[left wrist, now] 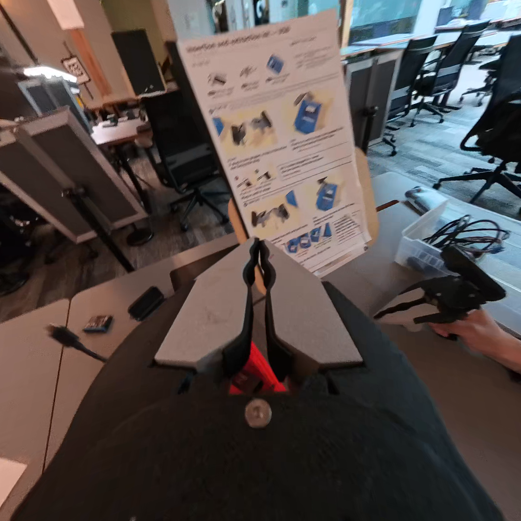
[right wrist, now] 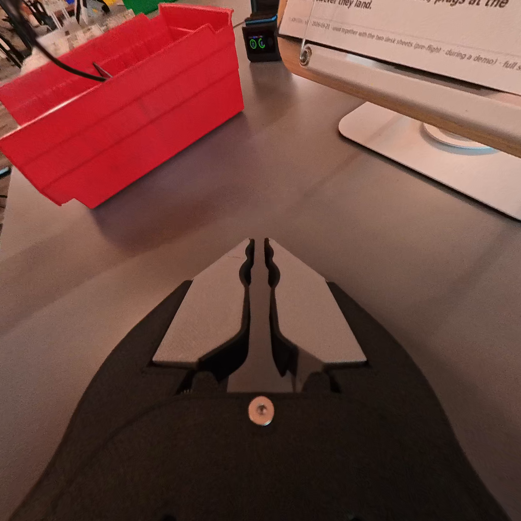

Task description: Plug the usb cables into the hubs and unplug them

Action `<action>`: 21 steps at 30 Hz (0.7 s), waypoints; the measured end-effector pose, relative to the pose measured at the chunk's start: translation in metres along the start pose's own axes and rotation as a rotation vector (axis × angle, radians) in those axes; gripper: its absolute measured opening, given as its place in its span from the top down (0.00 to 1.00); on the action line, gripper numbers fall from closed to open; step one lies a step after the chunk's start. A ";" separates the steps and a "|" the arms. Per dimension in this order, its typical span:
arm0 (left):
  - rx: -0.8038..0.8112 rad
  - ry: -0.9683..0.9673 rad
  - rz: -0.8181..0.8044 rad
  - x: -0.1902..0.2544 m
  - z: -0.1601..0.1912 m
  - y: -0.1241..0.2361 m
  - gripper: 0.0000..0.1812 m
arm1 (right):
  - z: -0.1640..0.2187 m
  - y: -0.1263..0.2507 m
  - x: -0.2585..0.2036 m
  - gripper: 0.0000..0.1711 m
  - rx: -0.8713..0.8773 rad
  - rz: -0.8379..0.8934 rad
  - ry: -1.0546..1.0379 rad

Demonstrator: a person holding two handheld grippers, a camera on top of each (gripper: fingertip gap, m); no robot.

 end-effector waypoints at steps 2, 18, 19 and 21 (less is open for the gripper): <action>0.009 -0.055 0.013 0.018 -0.012 0.003 1.00 | -0.001 0.000 -0.001 0.98 0.004 -0.005 0.004; -0.806 -0.156 0.274 0.084 0.148 -0.097 0.53 | 0.003 -0.004 -0.004 0.97 -0.030 0.000 0.019; -0.845 -0.175 0.254 0.085 0.160 -0.104 0.53 | 0.003 -0.005 -0.004 0.97 -0.032 0.003 0.022; -0.878 -0.199 0.244 0.087 0.175 -0.115 0.75 | 0.003 -0.005 -0.004 0.97 -0.033 0.005 0.025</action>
Point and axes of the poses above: each gripper's, where its closed fingertips meet, y back along the fingers, z out of its underside, x = y × z across the jaws, the point moved 5 cm from there along y, back along the fingers, and after that the axes turned 9 degrees about -x, right-handed, at the moved point
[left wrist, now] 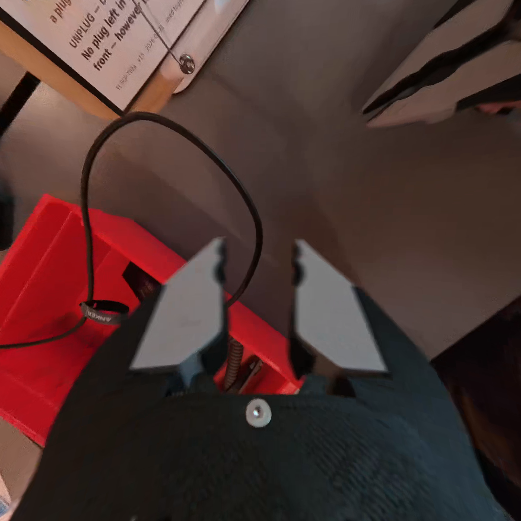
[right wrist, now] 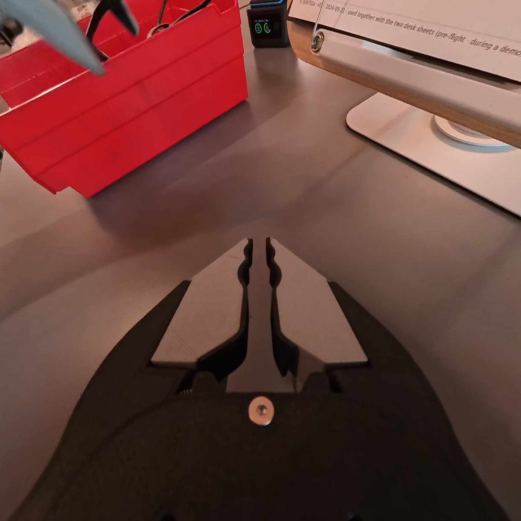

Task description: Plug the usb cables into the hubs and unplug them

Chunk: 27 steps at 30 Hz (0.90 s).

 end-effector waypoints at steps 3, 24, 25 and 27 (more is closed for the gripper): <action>0.012 0.011 0.012 -0.006 -0.005 -0.003 1.00 | 0.001 0.000 0.001 0.97 -0.003 -0.003 -0.005; 0.667 -0.154 -0.155 0.040 -0.073 0.259 1.00 | -0.012 0.014 -0.006 0.89 0.103 -0.049 0.024; 0.648 -0.177 -0.141 0.049 -0.074 0.251 1.00 | -0.015 0.019 -0.010 0.86 0.138 -0.078 0.037; 0.610 -0.200 -0.094 0.065 -0.077 0.231 1.00 | -0.022 0.030 -0.019 0.81 0.215 -0.145 0.062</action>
Point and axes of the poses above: each gripper's, where its closed fingertips meet, y back along the fingers, z out of its underside, x = y × z across the jaws, the point moved 5 cm from there along y, back along the fingers, and after that the axes turned 9 degrees about -x, right-handed, at the moved point
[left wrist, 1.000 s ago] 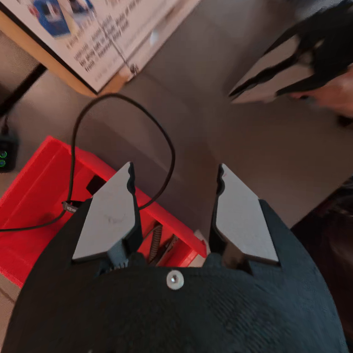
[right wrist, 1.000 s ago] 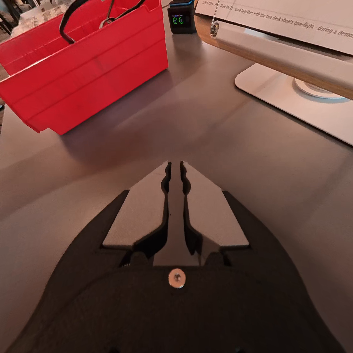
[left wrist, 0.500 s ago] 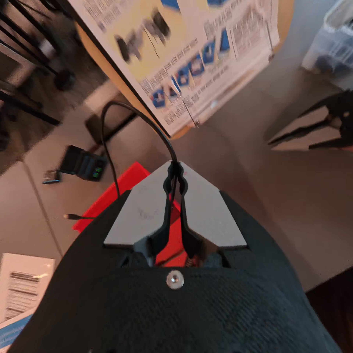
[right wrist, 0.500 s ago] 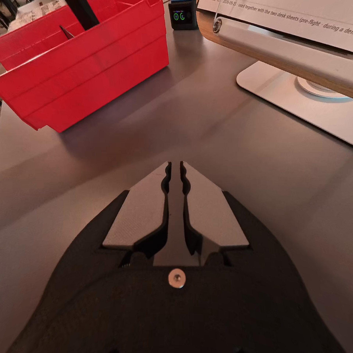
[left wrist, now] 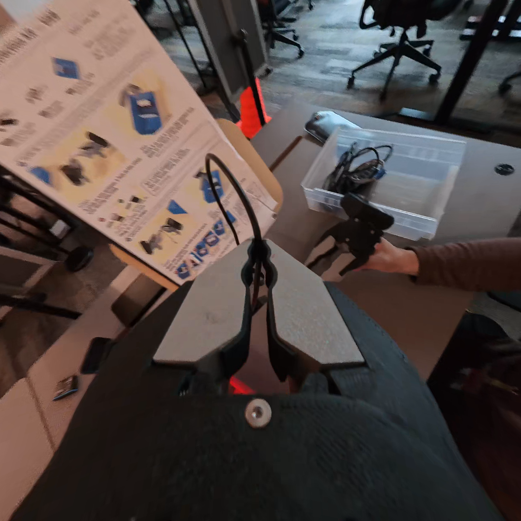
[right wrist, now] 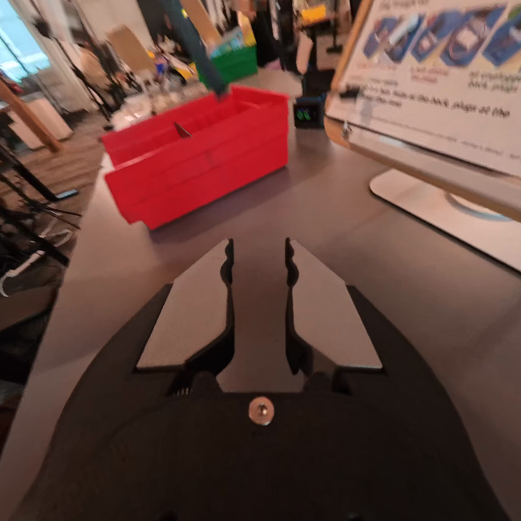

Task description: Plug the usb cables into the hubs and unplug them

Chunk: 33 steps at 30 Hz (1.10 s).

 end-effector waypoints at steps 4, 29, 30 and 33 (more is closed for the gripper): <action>-0.041 -0.012 0.100 0.033 0.018 -0.041 1.00 | -0.015 0.017 -0.023 0.73 0.138 -0.100 0.080; -0.067 -0.035 0.266 0.083 0.021 -0.090 1.00 | -0.003 -0.002 -0.040 0.93 0.022 -0.234 0.088; -0.073 -0.033 0.252 0.081 0.023 -0.091 1.00 | -0.003 -0.002 -0.040 0.94 0.011 -0.240 0.091; -0.081 -0.024 0.209 0.073 0.026 -0.091 1.00 | -0.002 0.000 -0.041 0.96 -0.019 -0.277 0.068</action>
Point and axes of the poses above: each gripper's, where its closed fingertips meet, y back along the fingers, z out of its underside, x = y × z across the jaws, the point moved 5 cm from there along y, back along the fingers, and after that the axes turned 9 degrees about -x, right-handed, at the moved point
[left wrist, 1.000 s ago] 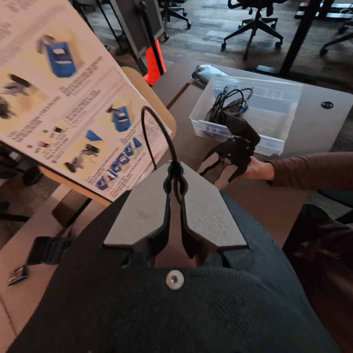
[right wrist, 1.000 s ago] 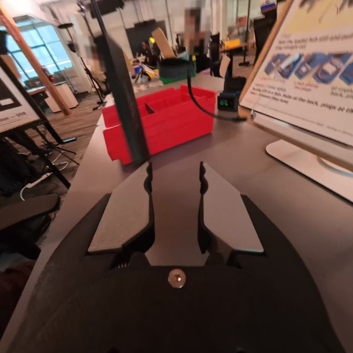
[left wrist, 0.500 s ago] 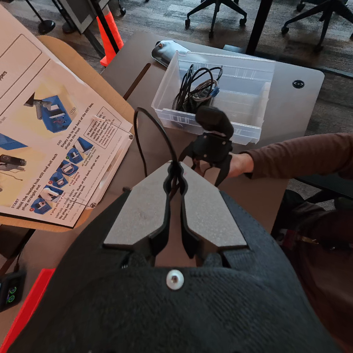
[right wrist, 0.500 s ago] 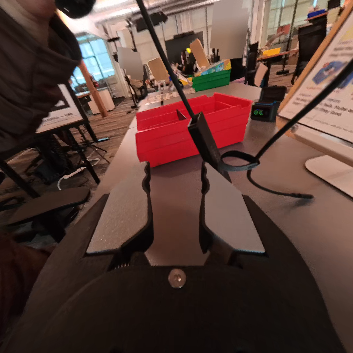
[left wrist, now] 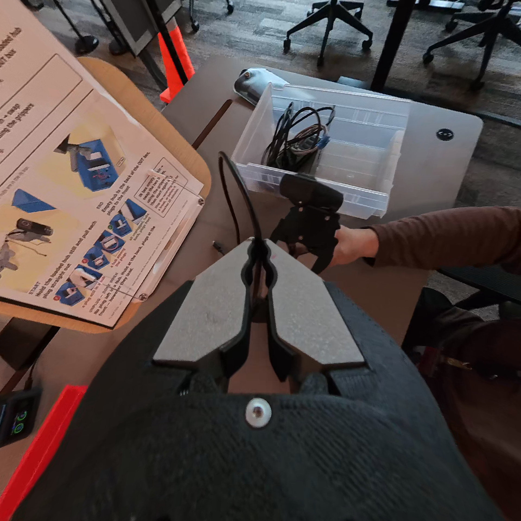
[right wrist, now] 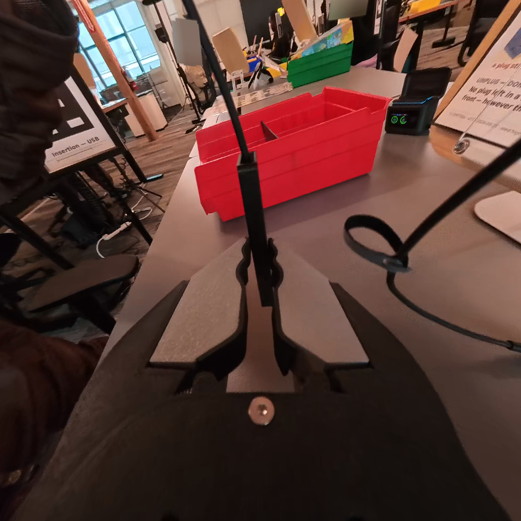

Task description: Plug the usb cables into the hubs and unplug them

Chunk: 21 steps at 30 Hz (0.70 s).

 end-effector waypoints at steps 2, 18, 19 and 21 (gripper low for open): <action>-0.035 0.014 -0.044 -0.010 0.007 0.000 1.00 | 0.001 0.003 0.002 0.96 -0.025 -0.002 -0.024; -0.364 -0.035 0.041 0.009 0.113 -0.042 0.82 | 0.065 -0.001 0.006 0.96 -0.631 -0.018 -0.210; -0.377 -0.030 0.014 0.005 0.117 -0.042 0.82 | 0.068 -0.002 0.011 0.94 -0.650 0.031 -0.187; -0.436 -0.029 -0.033 -0.002 0.128 -0.043 0.81 | 0.067 -0.005 0.013 0.94 -0.635 0.044 -0.180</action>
Point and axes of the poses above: each gripper's, where its closed fingertips meet, y back along the fingers, z out of its underside, x = y × z across the jaws, the point moved 5 cm from there along y, back along the fingers, and after that the axes turned 9 degrees about -x, right-handed, at the moved point
